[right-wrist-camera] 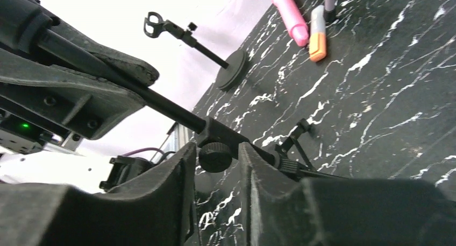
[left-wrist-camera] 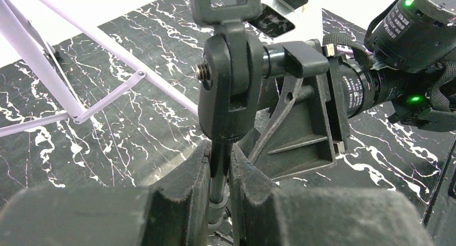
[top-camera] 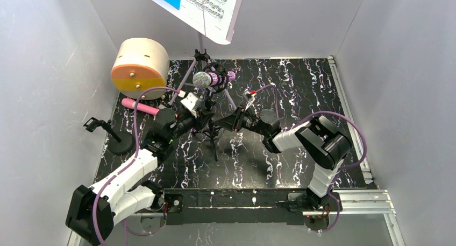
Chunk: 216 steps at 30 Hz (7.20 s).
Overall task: Pack up the instrument practice props
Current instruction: Unscrew the knob on the microphone stand, then press the microphone stand with the microphone at the center of the board.
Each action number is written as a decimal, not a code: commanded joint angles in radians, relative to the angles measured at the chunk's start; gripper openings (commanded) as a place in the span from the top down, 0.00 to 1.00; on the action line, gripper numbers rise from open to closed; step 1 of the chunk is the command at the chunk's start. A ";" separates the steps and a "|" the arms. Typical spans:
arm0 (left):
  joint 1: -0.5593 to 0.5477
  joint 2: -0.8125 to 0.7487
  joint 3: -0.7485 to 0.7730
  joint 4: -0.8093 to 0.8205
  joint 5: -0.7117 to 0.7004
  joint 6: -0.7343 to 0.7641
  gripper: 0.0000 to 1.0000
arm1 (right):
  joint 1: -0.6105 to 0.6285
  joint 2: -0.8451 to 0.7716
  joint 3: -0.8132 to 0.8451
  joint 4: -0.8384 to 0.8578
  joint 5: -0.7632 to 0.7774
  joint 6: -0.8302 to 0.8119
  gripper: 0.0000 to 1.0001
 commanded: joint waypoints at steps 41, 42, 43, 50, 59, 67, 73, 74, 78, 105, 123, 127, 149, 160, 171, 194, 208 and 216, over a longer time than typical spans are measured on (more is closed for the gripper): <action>-0.012 0.008 -0.023 -0.082 0.066 -0.047 1.00 | 0.416 0.082 -0.058 0.092 0.749 -2.613 0.99; -0.012 0.008 -0.023 -0.081 0.065 -0.047 1.00 | 0.419 0.102 -0.056 0.123 0.758 -2.647 0.99; -0.012 0.008 -0.024 -0.081 0.065 -0.046 1.00 | 0.423 0.117 -0.050 0.146 0.763 -2.659 0.99; -0.012 0.003 -0.025 -0.081 0.063 -0.045 1.00 | 0.446 0.095 -0.058 0.175 0.791 -2.480 0.75; -0.012 0.008 -0.025 -0.078 0.073 -0.045 1.00 | 0.448 -0.196 -0.063 -0.138 0.682 -1.871 0.33; -0.012 0.010 -0.026 -0.074 0.079 -0.043 1.00 | 0.389 -0.378 -0.083 -0.189 0.530 -1.381 0.26; -0.012 0.015 -0.028 -0.069 0.084 -0.046 1.00 | 0.354 -0.476 -0.027 -0.215 0.534 -1.016 0.24; -0.011 0.016 -0.029 -0.067 0.086 -0.047 1.00 | 0.351 -0.480 -0.010 -0.231 0.539 -0.975 0.24; -0.013 0.019 -0.031 -0.060 0.090 -0.052 1.00 | 0.339 -0.476 0.023 -0.223 0.584 -0.831 0.23; -0.104 0.023 -0.060 -0.008 0.053 -0.071 1.00 | 0.299 -0.345 0.039 -0.091 0.739 -0.515 0.52; -0.107 -0.042 0.014 -0.179 0.016 -0.018 0.56 | 0.293 -0.386 -0.071 -0.080 0.658 -0.558 0.99; -0.107 -0.086 0.022 -0.198 0.002 -0.017 0.49 | 0.293 -0.377 -0.085 -0.063 0.647 -0.580 0.99; 0.027 -0.275 0.015 -0.185 -0.055 -0.110 0.33 | 0.293 -0.249 -0.126 -0.031 0.636 -0.586 0.99; 0.031 -0.278 0.011 -0.174 -0.014 -0.102 0.33 | 0.293 -0.175 -0.033 -0.166 0.536 -0.597 0.99; 0.030 -0.271 0.007 -0.166 0.000 -0.100 0.33 | 0.293 -0.139 -0.091 -0.076 0.544 -0.597 0.99; 0.031 -0.309 -0.054 0.040 -0.050 -0.166 0.20 | 0.319 -0.122 -0.083 -0.127 0.638 -0.740 0.99; 0.031 -0.307 0.028 -0.059 -0.135 -0.103 0.01 | 0.336 -0.099 -0.028 -0.177 0.647 -0.759 0.88; 0.030 -0.208 0.063 0.041 -0.053 -0.134 0.02 | 0.353 -0.075 -0.002 -0.187 0.673 -0.786 0.86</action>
